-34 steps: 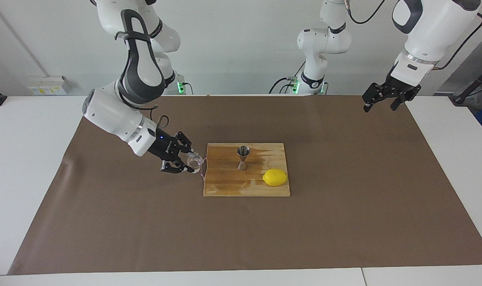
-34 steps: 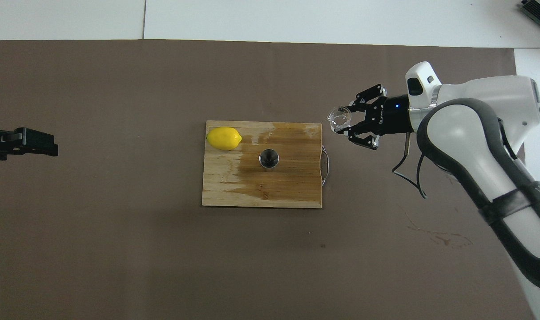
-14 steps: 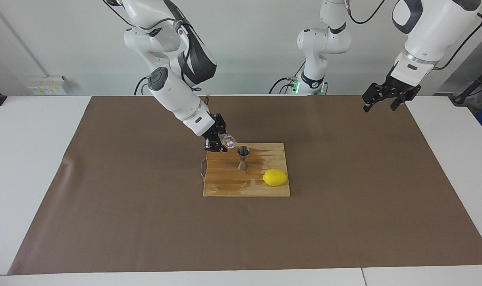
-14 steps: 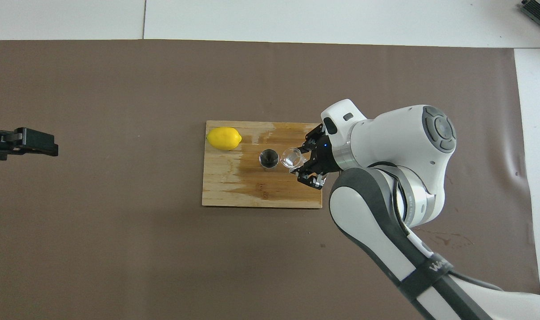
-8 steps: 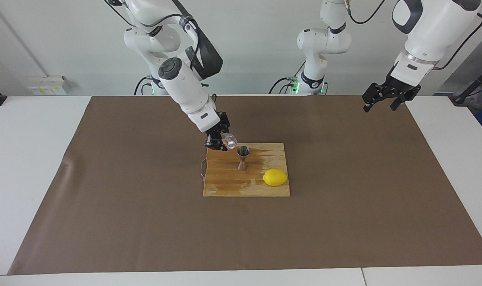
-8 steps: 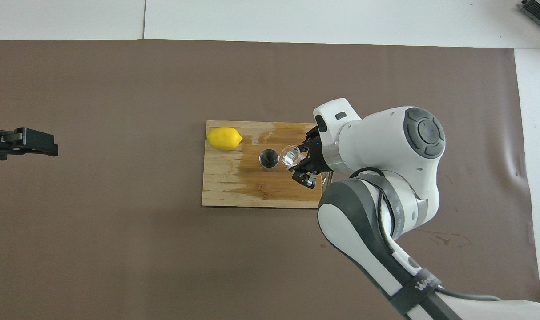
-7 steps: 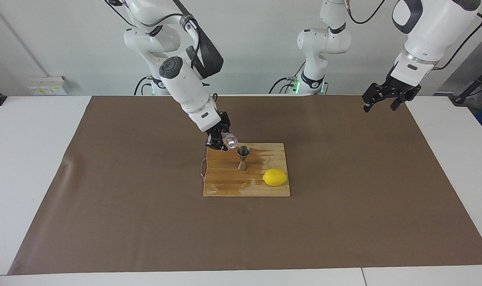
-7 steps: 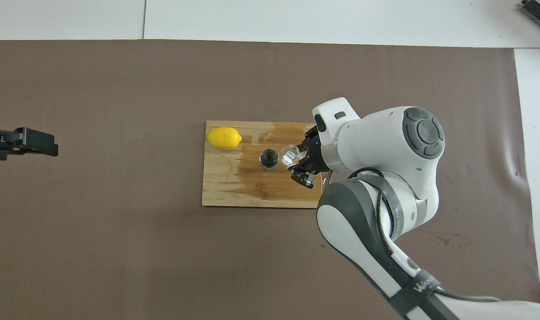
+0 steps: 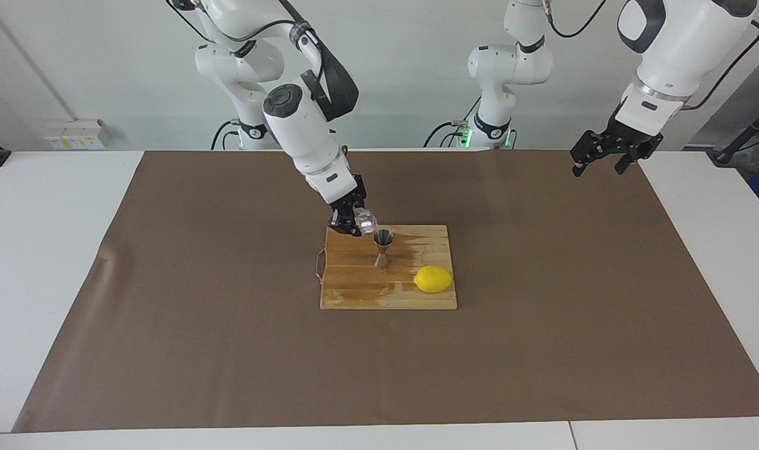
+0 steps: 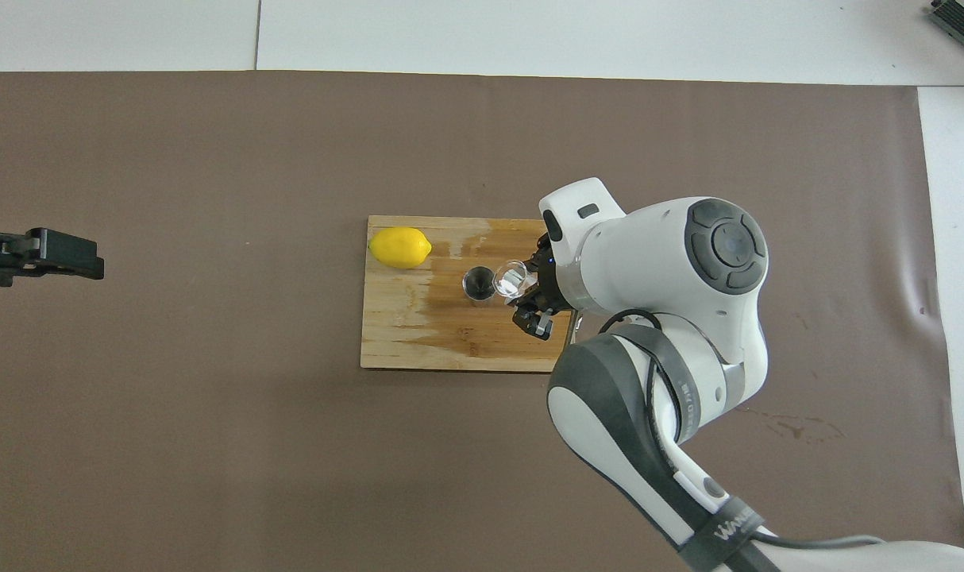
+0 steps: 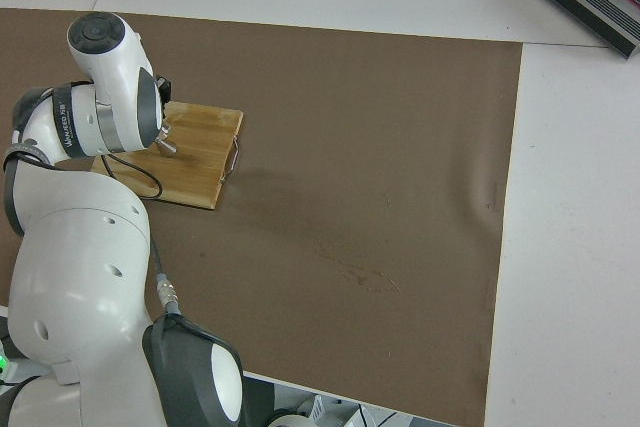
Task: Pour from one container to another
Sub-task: 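Tilt the clear glass over the metal cup with the right gripper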
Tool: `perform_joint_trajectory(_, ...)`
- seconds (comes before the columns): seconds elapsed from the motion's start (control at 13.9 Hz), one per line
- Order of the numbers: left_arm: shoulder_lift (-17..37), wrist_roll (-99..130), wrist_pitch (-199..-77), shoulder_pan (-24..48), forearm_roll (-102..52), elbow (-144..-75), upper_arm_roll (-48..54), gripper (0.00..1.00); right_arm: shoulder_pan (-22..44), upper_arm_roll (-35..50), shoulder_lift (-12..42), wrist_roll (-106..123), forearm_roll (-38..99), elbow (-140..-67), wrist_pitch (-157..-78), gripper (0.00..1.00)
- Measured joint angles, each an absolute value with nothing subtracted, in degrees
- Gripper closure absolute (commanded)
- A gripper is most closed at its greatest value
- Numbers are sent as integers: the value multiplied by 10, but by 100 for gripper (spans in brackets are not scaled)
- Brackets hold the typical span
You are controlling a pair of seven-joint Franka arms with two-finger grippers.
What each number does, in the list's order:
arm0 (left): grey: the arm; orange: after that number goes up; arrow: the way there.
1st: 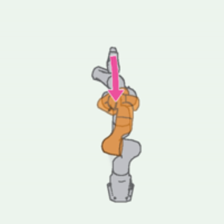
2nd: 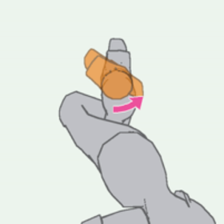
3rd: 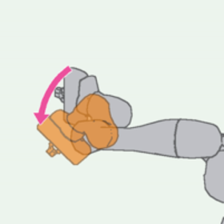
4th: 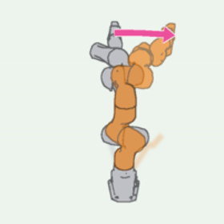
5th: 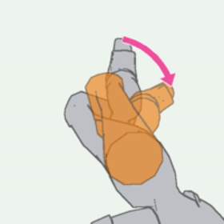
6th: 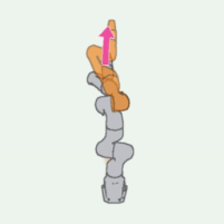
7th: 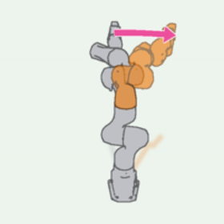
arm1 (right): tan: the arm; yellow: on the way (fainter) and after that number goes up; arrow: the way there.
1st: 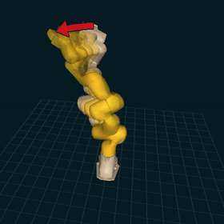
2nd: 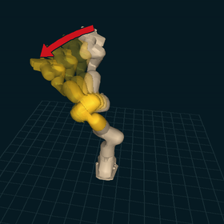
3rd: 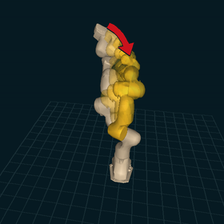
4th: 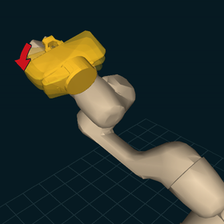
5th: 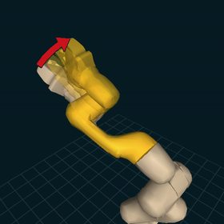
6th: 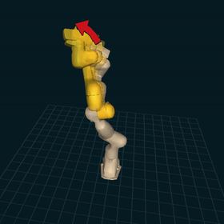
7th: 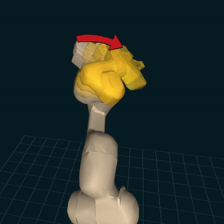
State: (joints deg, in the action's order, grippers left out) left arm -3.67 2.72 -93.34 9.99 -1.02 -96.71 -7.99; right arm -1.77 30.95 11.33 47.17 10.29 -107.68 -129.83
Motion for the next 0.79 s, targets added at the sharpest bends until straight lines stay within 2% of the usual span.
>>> perform_joint_trajectory(0.36, -37, 27, -933, 100, -10, -967, -80, 0, -17, 325, 138, 432, 52, -1060, -1298, 86)
perform_joint_trajectory(0.79, -37, 27, -933, 100, -10, -967, -80, 0, -17, 327, 141, 409, 25, -1042, -1272, 86)
